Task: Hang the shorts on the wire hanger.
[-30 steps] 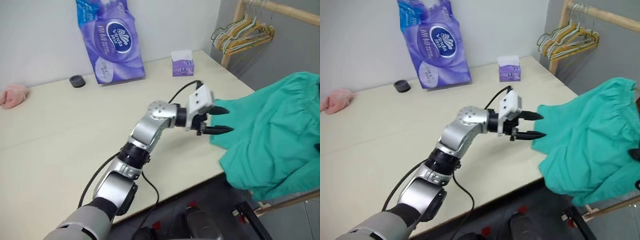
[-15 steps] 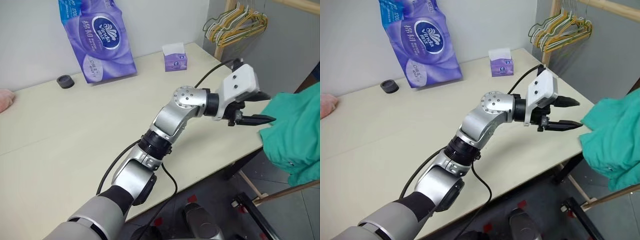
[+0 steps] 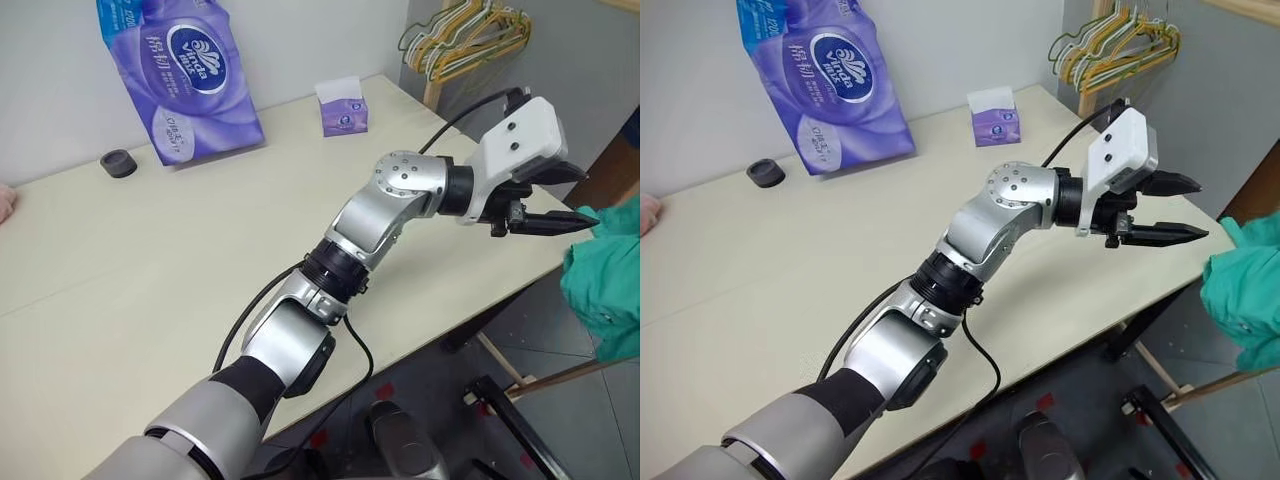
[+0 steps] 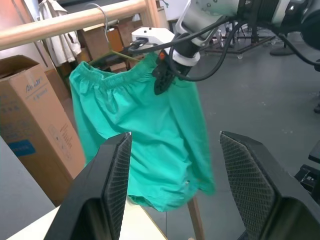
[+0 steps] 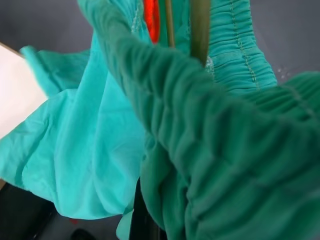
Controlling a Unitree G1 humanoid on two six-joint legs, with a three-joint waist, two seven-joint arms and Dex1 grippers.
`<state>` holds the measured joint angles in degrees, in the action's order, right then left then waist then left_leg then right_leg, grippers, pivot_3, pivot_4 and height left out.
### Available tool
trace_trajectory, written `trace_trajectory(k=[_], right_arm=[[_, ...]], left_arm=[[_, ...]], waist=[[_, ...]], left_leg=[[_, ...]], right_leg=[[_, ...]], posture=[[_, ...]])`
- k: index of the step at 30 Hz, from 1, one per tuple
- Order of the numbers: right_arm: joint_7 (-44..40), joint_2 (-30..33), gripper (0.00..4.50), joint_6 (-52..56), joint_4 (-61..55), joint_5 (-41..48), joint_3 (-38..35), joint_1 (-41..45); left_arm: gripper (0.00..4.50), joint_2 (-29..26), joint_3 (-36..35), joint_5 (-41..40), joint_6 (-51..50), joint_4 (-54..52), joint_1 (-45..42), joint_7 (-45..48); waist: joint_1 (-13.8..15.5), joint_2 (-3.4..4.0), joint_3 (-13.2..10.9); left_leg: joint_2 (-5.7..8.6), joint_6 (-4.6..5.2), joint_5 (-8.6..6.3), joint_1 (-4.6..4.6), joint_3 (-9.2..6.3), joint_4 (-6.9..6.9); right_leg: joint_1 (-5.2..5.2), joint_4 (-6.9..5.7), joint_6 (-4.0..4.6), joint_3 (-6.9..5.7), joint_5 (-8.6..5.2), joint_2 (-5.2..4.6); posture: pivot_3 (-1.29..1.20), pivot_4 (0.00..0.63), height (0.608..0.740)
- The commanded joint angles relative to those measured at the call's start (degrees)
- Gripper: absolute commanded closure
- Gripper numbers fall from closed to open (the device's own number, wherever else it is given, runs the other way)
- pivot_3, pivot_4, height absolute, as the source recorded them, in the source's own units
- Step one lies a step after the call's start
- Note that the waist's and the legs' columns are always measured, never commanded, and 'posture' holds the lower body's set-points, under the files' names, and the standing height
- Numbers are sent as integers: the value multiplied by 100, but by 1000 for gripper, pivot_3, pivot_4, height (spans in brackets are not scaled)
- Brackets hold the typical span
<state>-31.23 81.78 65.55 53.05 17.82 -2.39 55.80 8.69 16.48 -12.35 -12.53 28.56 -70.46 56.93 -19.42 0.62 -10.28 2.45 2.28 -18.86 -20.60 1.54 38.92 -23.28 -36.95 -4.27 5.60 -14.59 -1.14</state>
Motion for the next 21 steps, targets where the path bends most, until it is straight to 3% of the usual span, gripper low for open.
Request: trace_trajectory(k=[1, 8, 9, 21], right_arm=[[-290, 113, 4500, -90, 100, -330, 3, 292], [-254, 83, 4500, -402, 219, -705, -193, 590], [-216, 95, 3960, -386, 206, -726, -247, 615], [27, 258, 39, 926, -1215, -470, -1442, 82]], left_arm=[[1551, 115, -121, -45, 188, -11, -259, 37], [1551, 222, -133, -66, 329, 189, -390, 38], [1508, 232, -128, -68, 345, 205, -397, 41], [1508, 294, -108, -83, 476, 322, -440, 76]], waist=[[6, 0, 0], [-19, 1, 0], [-31, 1, 0], [-149, 0, 0]], left_leg=[[0, 1, -1, 0, 3, 1], [1, 3, -3, 2, 9, 1], [1, 3, -3, 3, 9, 1], [0, 3, -3, 2, 9, 2]], right_leg=[[0, 0, -1, 2, 0, -3], [-2, 0, -6, 9, 1, -12], [-2, -1, -6, 9, 1, -11], [-2, -4, -8, 10, 1, -11]], posture=[[-379, 186, 740], [-393, 175, 740], [-394, 174, 740], [-418, 163, 740]])
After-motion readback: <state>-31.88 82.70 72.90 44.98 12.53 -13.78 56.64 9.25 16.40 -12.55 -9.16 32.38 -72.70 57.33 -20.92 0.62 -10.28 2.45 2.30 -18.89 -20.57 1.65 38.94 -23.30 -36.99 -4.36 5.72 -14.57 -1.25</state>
